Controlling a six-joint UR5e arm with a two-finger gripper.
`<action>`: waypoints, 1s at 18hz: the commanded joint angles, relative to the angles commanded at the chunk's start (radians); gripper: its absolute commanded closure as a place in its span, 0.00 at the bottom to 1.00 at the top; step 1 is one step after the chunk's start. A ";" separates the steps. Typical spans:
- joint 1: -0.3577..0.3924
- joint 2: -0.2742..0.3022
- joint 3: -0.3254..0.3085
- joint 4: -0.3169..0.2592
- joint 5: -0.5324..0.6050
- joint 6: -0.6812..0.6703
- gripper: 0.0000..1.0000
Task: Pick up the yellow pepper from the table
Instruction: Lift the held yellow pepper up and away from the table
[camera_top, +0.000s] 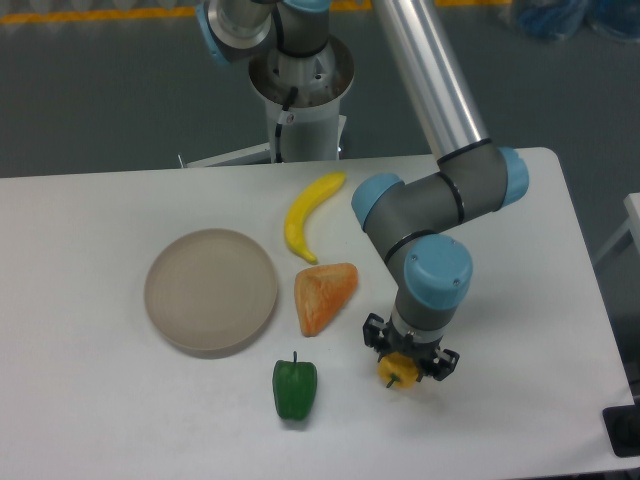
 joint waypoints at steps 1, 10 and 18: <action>0.014 0.014 0.006 -0.015 0.002 0.032 0.79; 0.132 0.029 0.118 -0.272 0.078 0.356 0.85; 0.149 0.011 0.147 -0.265 0.022 0.474 0.85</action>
